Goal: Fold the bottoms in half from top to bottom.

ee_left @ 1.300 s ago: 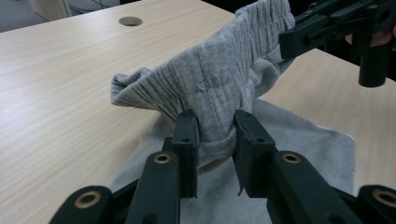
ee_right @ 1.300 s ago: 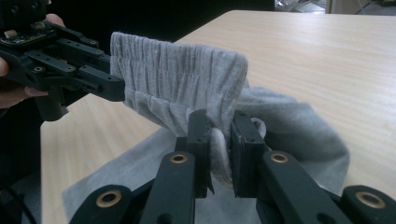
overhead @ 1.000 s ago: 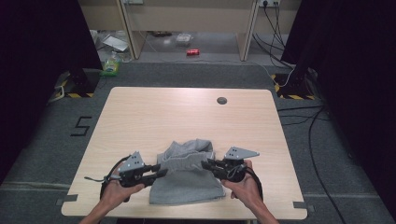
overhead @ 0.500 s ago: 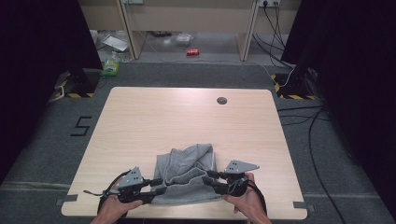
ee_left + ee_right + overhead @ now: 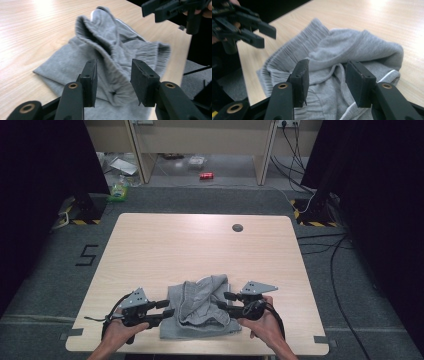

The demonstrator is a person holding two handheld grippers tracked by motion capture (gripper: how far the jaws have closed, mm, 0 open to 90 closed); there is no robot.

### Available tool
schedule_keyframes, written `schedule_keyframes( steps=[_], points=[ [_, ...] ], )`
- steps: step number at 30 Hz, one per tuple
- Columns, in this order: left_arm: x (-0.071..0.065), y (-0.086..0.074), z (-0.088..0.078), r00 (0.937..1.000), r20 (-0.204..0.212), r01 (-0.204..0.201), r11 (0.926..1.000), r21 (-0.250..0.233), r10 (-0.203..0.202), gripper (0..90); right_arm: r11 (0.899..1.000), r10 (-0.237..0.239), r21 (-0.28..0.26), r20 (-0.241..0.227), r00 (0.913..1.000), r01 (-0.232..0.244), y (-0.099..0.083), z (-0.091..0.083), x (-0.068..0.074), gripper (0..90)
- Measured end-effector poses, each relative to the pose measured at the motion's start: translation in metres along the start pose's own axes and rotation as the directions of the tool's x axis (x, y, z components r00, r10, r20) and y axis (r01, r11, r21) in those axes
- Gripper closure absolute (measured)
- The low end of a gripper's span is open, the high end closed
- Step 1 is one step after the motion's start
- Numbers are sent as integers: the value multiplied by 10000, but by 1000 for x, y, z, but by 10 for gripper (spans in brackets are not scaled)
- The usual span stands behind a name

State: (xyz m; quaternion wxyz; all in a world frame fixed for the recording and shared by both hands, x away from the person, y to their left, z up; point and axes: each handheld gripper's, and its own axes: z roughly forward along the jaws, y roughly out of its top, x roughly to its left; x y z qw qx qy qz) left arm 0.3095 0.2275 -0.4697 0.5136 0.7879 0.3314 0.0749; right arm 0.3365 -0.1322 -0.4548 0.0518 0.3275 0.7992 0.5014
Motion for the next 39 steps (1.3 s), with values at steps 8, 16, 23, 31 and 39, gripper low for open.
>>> schedule_keyframes(
  steps=[8,16,23,31,39],
  points=[
    [23,5,22,9968,-768,208,9998,61,-202,542,9948,-220,1004,274,9994,192,-4,26,-8,530],
    [12,-2,34,9965,-809,-160,9982,570,206,497,9750,-1088,1963,147,9940,1038,-26,34,15,496],
    [-13,-13,33,9923,-575,-1028,9877,1177,1101,465,9563,-1743,2457,430,9838,1587,-44,33,27,477],
    [-9,-18,29,9947,-585,-776,9913,1063,842,449,9837,-1327,1289,506,9899,1253,-21,17,20,429],
    [5,-11,30,9943,-927,-444,9955,833,521,434,9902,-1339,432,227,9907,1329,16,18,11,381]
  ],
)
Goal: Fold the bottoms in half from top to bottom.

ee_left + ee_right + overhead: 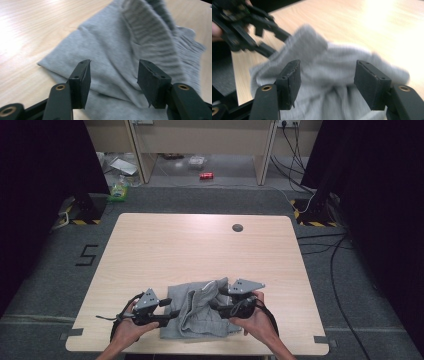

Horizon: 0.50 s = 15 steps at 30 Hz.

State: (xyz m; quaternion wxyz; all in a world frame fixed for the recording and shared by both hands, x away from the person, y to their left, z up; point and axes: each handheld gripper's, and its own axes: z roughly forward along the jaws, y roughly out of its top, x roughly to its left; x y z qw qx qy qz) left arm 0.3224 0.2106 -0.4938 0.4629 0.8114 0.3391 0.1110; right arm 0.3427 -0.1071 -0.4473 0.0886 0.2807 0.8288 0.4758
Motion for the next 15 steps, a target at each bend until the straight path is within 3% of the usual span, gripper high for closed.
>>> schedule_keyframes(
  steps=[1,4,7,13,14,15],
  points=[
    [5,1,3,9999,-104,97,10000,-9,-97,425,9999,43,-151,-139,9999,-45,12,5,-1,368],
    [9,2,5,9997,-190,161,9999,23,-160,421,9998,-144,-117,-299,9995,140,22,11,1,362],
    [15,1,7,9992,-295,266,9996,95,-263,415,9993,-363,-40,-753,9965,361,41,28,8,341],
    [19,-3,6,9985,-302,453,9989,118,-449,405,9984,-290,459,-1075,9938,341,49,50,10,346],
    [19,-3,6,9985,-277,483,9988,126,-479,402,9981,-269,520,-1129,9932,329,49,52,9,364],
    [19,-3,6,9984,-243,508,9986,139,-504,399,9976,-187,634,-1342,9908,274,45,54,9,502]
  ],
)
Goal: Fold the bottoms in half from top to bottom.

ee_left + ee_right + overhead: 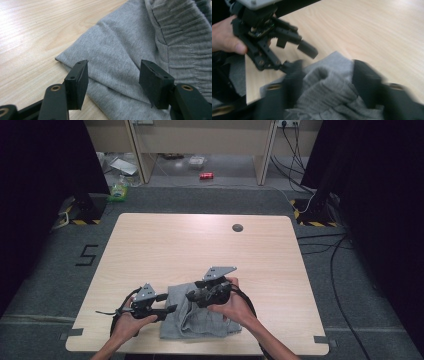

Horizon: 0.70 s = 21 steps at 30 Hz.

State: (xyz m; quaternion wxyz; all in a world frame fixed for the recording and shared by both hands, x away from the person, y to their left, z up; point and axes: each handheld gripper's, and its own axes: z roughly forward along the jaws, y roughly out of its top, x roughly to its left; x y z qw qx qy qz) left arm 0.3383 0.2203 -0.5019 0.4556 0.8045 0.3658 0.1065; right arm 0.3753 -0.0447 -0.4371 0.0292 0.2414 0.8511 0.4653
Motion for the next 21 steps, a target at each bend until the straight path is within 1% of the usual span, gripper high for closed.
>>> schedule_keyframes(
  steps=[1,2,3,4,5,6,8,9,11,12,13,14,16,17,18,19,20,21],
  points=[
    [0,0,0,10000,-14,30,10000,-4,-30,398,10000,-16,8,-55,10000,16,-2,-1,0,582],
    [0,0,0,10000,-14,30,10000,-4,-30,395,10000,39,-42,-46,10000,-39,-5,-2,0,612],
    [1,0,-1,10000,-22,57,10000,-28,-57,394,9997,191,-136,-131,9997,-192,-8,-6,-1,669],
    [1,0,-2,10000,-33,60,10000,-37,-60,394,9997,191,-136,-131,9997,-192,-8,-6,-1,669],
    [1,0,-3,9999,-50,97,9999,-59,-98,394,9972,586,-453,-310,9978,-600,-15,-15,-1,750],
    [1,0,-3,9999,-34,104,9999,-61,-105,394,9964,614,-558,-345,9975,-633,-20,-21,-1,805],
    [1,0,-3,9999,44,146,9999,-68,-146,394,9950,656,-729,-307,9974,-677,-29,-34,3,837],
    [1,0,-3,9999,44,146,9999,-68,-146,394,9937,715,-849,-286,9970,-737,-34,-41,7,845],
    [-2,1,-1,9999,96,109,9999,-62,-108,393,9923,673,-1026,-244,9974,-694,-44,-53,15,859],
    [-2,1,-1,9999,96,109,9999,-62,-108,392,9923,673,-1026,-244,9974,-694,-44,-53,15,859],
    [-3,1,-1,9999,94,81,10000,-31,-80,392,9914,714,-1082,-243,9971,-737,-49,-59,19,861],
    [-4,0,-1,10000,71,21,10000,4,-21,391,9933,584,-986,-168,9981,-598,-61,-67,26,863],
    [-5,0,0,9999,101,16,10000,8,-16,391,9978,241,-626,108,9997,-234,-73,-71,32,858],
    [-6,0,0,9999,105,10,10000,25,-10,391,9991,145,-406,154,9998,-138,-79,-71,34,854],
    [-6,-1,0,9999,113,-4,10000,31,3,391,9995,227,-239,113,9997,-224,-85,-69,35,853],
    [-6,-1,0,9999,113,-4,10000,31,3,391,9995,227,-239,113,9997,-224,-85,-69,35,853],
    [-7,-1,0,9999,119,-3,10000,37,3,391,9995,312,-15,87,9995,-312,-91,-65,36,853],
    [-7,-1,-1,9999,129,-11,10000,11,10,390,9978,283,590,90,9996,-288,-101,-58,36,857]
  ],
)
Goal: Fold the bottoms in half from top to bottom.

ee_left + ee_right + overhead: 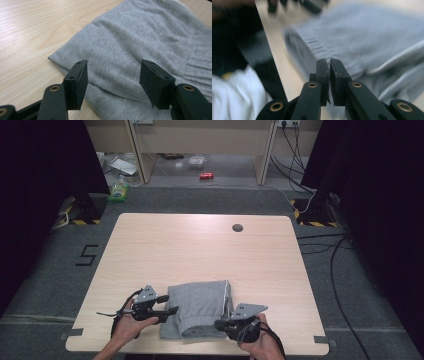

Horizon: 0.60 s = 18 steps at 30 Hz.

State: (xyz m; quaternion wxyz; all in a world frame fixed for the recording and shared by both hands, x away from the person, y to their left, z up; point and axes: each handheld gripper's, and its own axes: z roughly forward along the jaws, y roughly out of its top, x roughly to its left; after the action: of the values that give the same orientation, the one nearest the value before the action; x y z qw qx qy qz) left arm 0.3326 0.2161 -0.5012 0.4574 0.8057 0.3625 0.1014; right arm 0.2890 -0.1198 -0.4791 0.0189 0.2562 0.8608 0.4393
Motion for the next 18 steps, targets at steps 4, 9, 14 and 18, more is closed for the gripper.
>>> schedule_keyframes(
  steps=[4,9,14,18],
  points=[
    [-3,0,-3,10000,63,6,10000,-91,-6,378,9991,259,336,63,9996,-261,-5,2,-1,725],
    [-14,7,-5,9996,261,-132,9995,-300,140,362,9983,-92,-566,564,9984,124,22,-10,0,637],
    [-26,9,-1,9986,421,-319,9991,-285,331,343,9994,-85,-313,901,9959,113,34,11,-14,625],
    [-33,6,-1,9968,428,-677,9977,-19,677,338,9998,-8,183,949,9955,-9,30,23,-20,627]
  ],
)
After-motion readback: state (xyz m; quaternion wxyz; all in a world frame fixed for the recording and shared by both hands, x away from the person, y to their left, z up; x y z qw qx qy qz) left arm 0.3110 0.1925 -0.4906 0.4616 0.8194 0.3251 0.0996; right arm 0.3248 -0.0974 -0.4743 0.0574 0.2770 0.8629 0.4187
